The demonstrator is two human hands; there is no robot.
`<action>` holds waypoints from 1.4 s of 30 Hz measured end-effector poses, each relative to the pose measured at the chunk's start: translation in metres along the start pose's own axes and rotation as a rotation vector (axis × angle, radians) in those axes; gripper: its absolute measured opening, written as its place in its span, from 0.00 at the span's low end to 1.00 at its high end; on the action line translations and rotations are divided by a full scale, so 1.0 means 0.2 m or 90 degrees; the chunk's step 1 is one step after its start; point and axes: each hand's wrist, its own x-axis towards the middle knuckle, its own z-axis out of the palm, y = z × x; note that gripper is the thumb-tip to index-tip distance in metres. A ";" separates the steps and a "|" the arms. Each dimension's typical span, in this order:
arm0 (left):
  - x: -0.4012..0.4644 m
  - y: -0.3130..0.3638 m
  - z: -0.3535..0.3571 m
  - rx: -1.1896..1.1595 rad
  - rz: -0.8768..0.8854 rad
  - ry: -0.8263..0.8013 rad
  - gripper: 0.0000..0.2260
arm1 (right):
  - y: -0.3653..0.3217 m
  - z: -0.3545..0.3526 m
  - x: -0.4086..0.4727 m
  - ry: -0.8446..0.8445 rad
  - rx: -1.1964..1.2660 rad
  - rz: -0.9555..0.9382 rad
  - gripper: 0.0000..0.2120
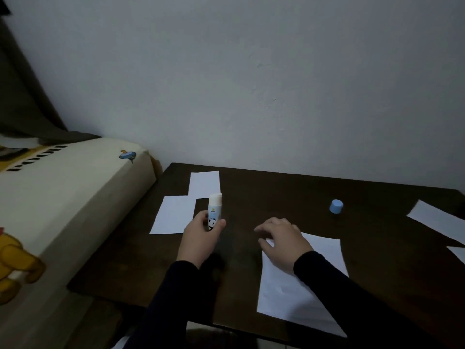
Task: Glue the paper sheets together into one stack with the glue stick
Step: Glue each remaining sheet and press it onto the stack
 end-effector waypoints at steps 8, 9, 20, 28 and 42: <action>0.17 -0.09 -0.17 -0.046 -0.062 0.072 0.24 | -0.21 0.10 0.35 -0.110 0.002 -0.025 0.14; 0.20 -0.10 -0.18 -0.052 -0.071 0.074 0.24 | -0.23 0.12 0.40 -0.116 0.008 -0.020 0.14; 0.40 -0.16 -0.20 -0.107 -0.118 0.070 0.23 | -0.33 0.27 0.92 -0.021 0.024 0.111 0.16; 0.49 -0.18 -0.19 -0.115 -0.113 0.044 0.24 | -0.39 0.41 1.11 -0.004 -0.119 0.179 0.29; 0.53 -0.14 -0.17 -0.148 -0.098 0.057 0.21 | -0.29 0.37 1.08 0.042 0.017 0.208 0.15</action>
